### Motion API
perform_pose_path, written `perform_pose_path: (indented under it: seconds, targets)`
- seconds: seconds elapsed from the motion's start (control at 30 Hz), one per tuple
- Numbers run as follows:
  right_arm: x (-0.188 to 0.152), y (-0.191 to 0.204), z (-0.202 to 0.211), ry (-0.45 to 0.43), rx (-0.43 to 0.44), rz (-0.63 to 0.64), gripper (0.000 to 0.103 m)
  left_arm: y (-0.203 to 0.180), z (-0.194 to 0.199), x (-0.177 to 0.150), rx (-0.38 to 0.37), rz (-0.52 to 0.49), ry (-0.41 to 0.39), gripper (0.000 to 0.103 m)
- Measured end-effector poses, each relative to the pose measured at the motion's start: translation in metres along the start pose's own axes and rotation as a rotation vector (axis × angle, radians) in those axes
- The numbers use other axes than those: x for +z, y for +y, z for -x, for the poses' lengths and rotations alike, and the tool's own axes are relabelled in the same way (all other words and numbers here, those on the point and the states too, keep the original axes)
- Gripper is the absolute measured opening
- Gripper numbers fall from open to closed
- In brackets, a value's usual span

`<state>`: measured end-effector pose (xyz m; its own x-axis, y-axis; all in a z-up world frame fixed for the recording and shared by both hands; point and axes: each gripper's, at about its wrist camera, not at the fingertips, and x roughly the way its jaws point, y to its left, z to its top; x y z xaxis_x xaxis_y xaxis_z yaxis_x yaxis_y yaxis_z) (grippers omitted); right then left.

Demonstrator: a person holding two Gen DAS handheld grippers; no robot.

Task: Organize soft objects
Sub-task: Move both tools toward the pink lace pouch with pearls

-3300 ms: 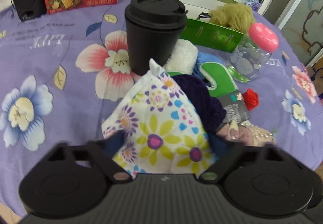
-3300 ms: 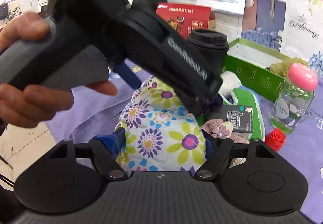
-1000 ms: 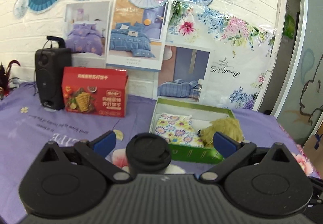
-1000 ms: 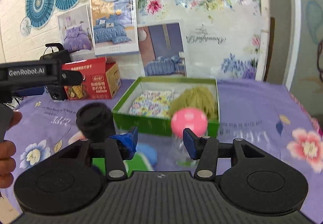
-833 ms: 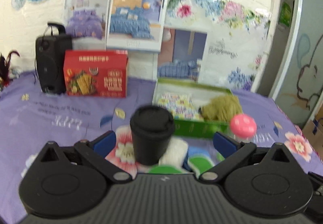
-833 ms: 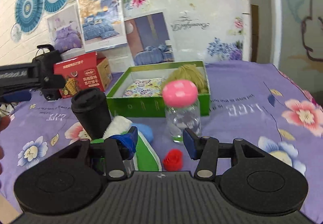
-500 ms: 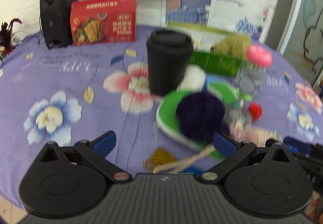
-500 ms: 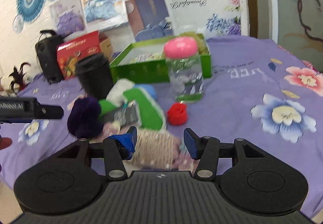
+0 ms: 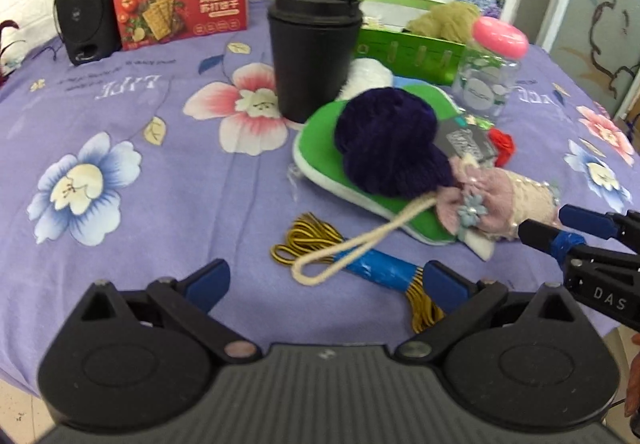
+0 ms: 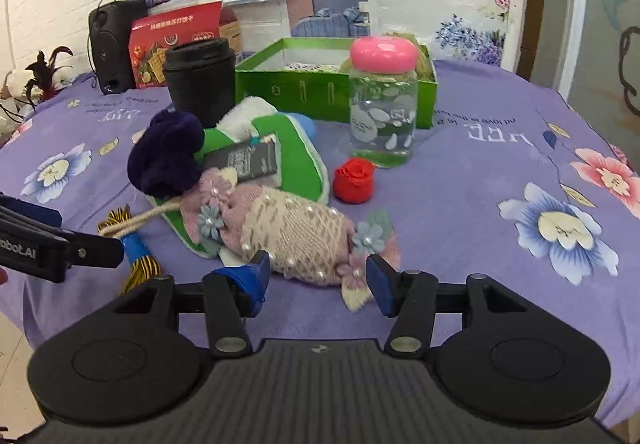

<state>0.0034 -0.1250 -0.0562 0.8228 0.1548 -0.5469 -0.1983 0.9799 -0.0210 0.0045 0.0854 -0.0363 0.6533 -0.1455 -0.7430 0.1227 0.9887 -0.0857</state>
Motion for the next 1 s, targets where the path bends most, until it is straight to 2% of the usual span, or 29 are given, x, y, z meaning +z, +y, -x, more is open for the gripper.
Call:
perform_pose_path:
  seconds: [0.1,0.2,0.43,0.57,0.7,0.83,0.93,1.0]
  targets:
    - [0.007,0.016,-0.004,-0.021,-0.039,0.105,0.039,0.004,-0.004,0.001,0.016,0.010,0.021,0.102]
    - [0.012,0.030,0.004,-0.094,-0.048,0.190,0.040,0.007,-0.007,0.003,0.035,0.016,0.023,0.102]
    - [0.015,0.051,-0.022,-0.064,-0.058,0.367,0.041,0.003,-0.006,0.006,0.034,-0.011,0.017,0.102]
    - [0.020,0.030,-0.021,-0.026,0.006,0.316,0.045,-0.006,-0.004,0.009,0.030,-0.043,0.007,0.102]
    - [0.021,-0.007,-0.020,0.029,0.079,0.183,0.053,-0.016,-0.006,0.013,0.019,-0.070,0.007,0.102]
    - [0.016,-0.027,-0.016,0.067,-0.012,0.188,0.060,-0.024,-0.008,0.016,0.014,-0.086,0.010,0.102]
    - [0.016,-0.054,-0.009,0.075,-0.031,0.105,0.062,-0.032,-0.008,0.017,-0.002,-0.113,0.008,0.102]
    - [0.018,-0.070,-0.007,0.068,-0.096,0.049,0.064,-0.041,-0.007,0.019,-0.022,-0.137,0.002,0.102]
